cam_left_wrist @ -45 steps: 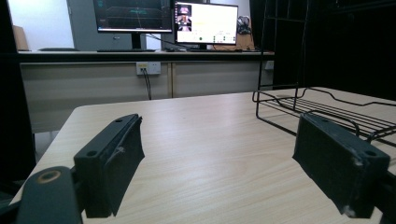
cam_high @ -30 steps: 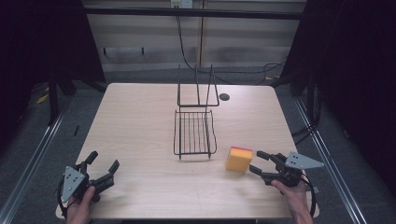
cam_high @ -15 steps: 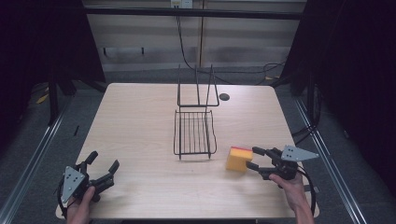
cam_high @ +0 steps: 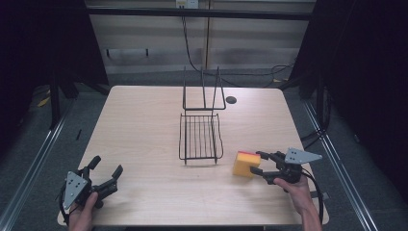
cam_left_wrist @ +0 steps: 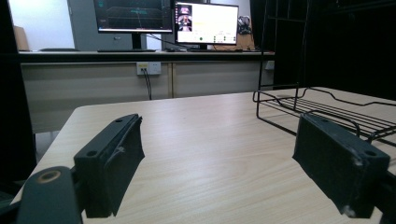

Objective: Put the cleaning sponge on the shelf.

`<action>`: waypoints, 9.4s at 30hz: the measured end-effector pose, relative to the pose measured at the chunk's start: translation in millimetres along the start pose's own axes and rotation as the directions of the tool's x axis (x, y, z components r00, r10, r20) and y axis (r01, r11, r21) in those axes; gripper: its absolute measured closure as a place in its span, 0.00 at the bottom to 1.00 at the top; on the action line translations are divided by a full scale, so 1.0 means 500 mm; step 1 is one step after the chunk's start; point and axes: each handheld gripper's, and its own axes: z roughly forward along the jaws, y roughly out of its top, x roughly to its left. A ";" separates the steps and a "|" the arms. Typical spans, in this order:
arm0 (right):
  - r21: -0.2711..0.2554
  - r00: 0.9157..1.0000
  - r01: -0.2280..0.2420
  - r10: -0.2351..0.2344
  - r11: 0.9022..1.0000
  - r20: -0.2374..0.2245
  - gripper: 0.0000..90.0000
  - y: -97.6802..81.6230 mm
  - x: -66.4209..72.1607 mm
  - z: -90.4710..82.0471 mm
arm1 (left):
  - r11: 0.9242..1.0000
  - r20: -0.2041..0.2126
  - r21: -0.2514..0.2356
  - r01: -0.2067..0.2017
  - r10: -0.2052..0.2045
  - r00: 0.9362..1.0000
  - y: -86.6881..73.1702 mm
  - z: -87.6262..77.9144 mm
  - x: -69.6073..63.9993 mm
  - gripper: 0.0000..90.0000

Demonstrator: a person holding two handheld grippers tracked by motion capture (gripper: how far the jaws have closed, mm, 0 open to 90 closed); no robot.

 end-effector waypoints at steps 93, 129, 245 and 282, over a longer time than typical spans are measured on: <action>-0.077 0.983 0.098 -0.109 0.992 -0.149 0.68 0.184 0.025 0.114 | 1.000 0.005 0.001 -0.004 0.004 1.000 0.000 0.000 0.001 0.17; -0.034 0.966 0.099 -0.104 0.995 -0.236 0.68 0.199 0.005 0.262 | 1.000 0.009 0.002 -0.007 0.007 1.000 0.000 -0.001 0.001 0.17; -0.018 0.991 0.023 -0.025 1.000 -0.133 0.16 0.193 0.000 0.261 | 1.000 0.010 0.003 -0.008 0.008 1.000 0.000 -0.001 0.002 0.17; -0.080 0.996 -0.017 0.023 0.997 0.085 0.18 0.124 0.018 0.110 | 1.000 0.010 0.003 -0.008 0.008 1.000 0.000 -0.001 0.002 0.17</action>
